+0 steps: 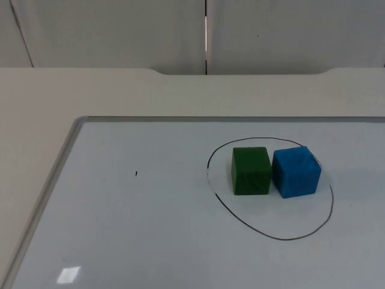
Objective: Push the two cubes into the marked area.
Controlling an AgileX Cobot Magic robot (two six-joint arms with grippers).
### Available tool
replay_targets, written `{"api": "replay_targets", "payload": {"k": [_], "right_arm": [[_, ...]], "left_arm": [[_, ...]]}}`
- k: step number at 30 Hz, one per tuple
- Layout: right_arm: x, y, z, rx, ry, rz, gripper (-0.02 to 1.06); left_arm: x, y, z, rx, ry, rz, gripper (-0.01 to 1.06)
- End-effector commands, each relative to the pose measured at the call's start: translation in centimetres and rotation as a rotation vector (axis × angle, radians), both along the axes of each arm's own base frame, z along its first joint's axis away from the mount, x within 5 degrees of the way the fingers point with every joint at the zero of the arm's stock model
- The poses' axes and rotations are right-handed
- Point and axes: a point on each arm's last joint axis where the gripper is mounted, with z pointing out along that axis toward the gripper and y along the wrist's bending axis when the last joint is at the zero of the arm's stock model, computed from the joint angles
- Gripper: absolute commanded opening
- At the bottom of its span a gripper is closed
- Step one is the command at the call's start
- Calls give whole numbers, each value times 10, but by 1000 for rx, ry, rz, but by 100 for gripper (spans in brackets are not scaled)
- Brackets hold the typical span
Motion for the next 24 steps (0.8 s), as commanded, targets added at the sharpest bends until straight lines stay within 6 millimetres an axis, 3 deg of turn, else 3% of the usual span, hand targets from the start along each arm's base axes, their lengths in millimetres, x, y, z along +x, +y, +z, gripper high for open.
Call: {"api": "replay_targets", "payload": {"k": [1, 24], "right_arm": [[1, -2, -3, 8, 13, -30, 0], [2, -6, -3, 0, 14, -81, 0]], "left_arm": [[0, 0, -1, -4, -6, 8, 0], [0, 0, -1, -4, -6, 8, 0]]}}
